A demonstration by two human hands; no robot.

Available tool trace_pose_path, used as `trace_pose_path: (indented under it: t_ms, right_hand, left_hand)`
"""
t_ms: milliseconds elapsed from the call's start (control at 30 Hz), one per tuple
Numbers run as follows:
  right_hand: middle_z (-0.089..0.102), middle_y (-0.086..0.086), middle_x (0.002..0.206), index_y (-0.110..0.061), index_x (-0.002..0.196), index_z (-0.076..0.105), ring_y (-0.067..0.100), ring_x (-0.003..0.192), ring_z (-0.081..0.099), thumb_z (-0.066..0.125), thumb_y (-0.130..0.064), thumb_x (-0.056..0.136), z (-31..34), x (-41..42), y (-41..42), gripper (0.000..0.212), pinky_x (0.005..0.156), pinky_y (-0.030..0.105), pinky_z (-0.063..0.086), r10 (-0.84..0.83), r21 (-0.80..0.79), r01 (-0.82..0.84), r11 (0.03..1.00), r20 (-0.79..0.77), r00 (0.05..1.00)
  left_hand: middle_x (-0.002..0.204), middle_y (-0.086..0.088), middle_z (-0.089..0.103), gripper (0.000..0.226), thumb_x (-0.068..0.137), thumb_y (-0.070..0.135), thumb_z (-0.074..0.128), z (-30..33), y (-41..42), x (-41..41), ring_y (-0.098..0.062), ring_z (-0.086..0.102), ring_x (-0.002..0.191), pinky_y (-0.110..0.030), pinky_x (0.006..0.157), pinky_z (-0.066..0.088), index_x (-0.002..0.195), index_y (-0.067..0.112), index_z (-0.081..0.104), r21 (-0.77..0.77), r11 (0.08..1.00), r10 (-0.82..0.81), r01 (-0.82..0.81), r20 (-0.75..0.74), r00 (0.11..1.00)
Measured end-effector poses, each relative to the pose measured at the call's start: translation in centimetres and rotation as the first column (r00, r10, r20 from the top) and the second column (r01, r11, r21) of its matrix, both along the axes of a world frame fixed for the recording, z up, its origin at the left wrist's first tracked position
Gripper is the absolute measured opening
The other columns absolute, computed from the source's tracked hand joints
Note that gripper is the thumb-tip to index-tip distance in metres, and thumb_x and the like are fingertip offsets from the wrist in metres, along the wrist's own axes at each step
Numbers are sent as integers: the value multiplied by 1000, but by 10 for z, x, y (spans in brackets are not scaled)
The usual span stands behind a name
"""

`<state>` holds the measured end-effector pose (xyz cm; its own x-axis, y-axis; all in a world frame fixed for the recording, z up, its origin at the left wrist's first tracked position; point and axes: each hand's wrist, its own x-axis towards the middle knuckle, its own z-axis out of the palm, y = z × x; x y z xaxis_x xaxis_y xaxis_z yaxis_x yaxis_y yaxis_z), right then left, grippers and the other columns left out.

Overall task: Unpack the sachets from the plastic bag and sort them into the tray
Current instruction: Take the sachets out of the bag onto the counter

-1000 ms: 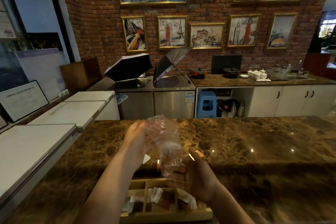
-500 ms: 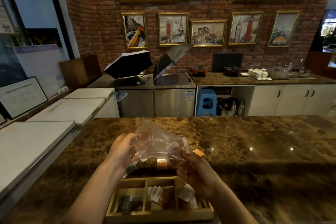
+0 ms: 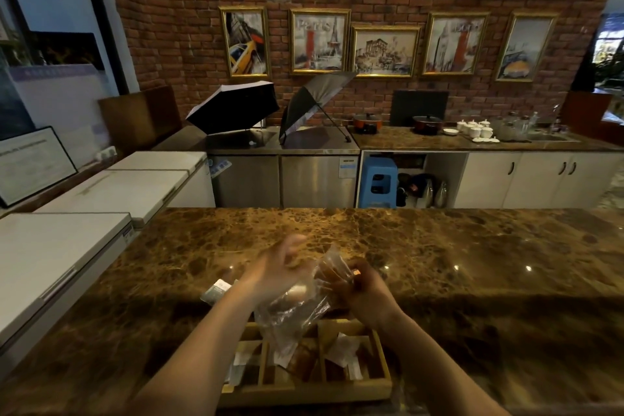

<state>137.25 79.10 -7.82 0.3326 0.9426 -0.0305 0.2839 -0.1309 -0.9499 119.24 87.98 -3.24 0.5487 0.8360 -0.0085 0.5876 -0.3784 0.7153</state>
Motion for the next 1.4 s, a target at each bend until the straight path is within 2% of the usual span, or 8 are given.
trace_pose_path:
  t_ms: [133,267,400,533,800,967,1200,1400]
  right_hand:
    - [77,-2,95,-38,108,56,15,85,75,73,-23,89,-1,-2,2,29,76,47,64,86,64,-111,992,309,947]
    - [76,-8,96,-31,112,60,11,86,71,72,-15,87,3,-7,5,32,77,42,60,134,114,-213,970,478,868]
    - [76,-9,97,-30,104,67,7,88,72,79,-11,84,2,-11,8,31,76,33,62,127,149,-222,964,475,871]
    - [76,-10,92,-32,91,71,4,84,71,85,-15,80,4,-11,11,25,72,24,60,124,171,-226,959,462,878]
    - [77,-10,90,-24,92,78,6,84,71,82,-21,83,5,-10,17,10,75,36,61,116,197,-221,955,437,892]
    - [77,-8,89,-23,91,77,9,84,70,81,-19,84,11,-9,17,9,76,41,60,94,227,-202,953,412,906]
    - [76,-8,92,-26,98,74,8,84,71,78,-22,87,19,-8,19,12,76,42,62,87,215,-209,954,470,879]
    - [75,-10,90,-28,96,73,4,83,70,80,-20,86,25,7,11,14,77,35,62,68,185,-179,966,487,871]
  left_hand:
    - [141,-1,56,74,92,33,68,-19,-9,6,-14,55,121,-21,84,44,153,36,25,-38,999,-33,34,29,999]
    - [125,4,66,66,88,26,73,-32,-7,-2,-9,62,110,-17,85,45,143,34,40,35,999,-22,20,59,998]
    - [109,20,67,42,86,23,75,-36,-1,-13,7,63,98,-11,81,49,121,38,57,96,995,-22,14,79,997]
    - [100,18,72,25,82,25,79,-42,3,-20,2,66,92,-32,81,57,101,38,67,140,990,5,-21,110,994]
    - [90,14,73,10,86,26,75,-46,1,-18,-3,68,86,-41,78,58,90,30,68,158,984,47,-76,179,983]
    - [84,11,72,9,88,25,74,-38,-1,-17,-3,66,72,-39,66,58,88,28,65,153,985,43,-76,207,977]
    - [91,13,71,15,87,23,75,-30,-7,-15,0,65,85,-32,77,58,94,32,65,150,983,68,-106,242,968]
    - [112,17,69,38,84,23,77,-36,-4,-18,3,65,102,-32,88,57,118,33,63,146,988,9,-49,262,965]
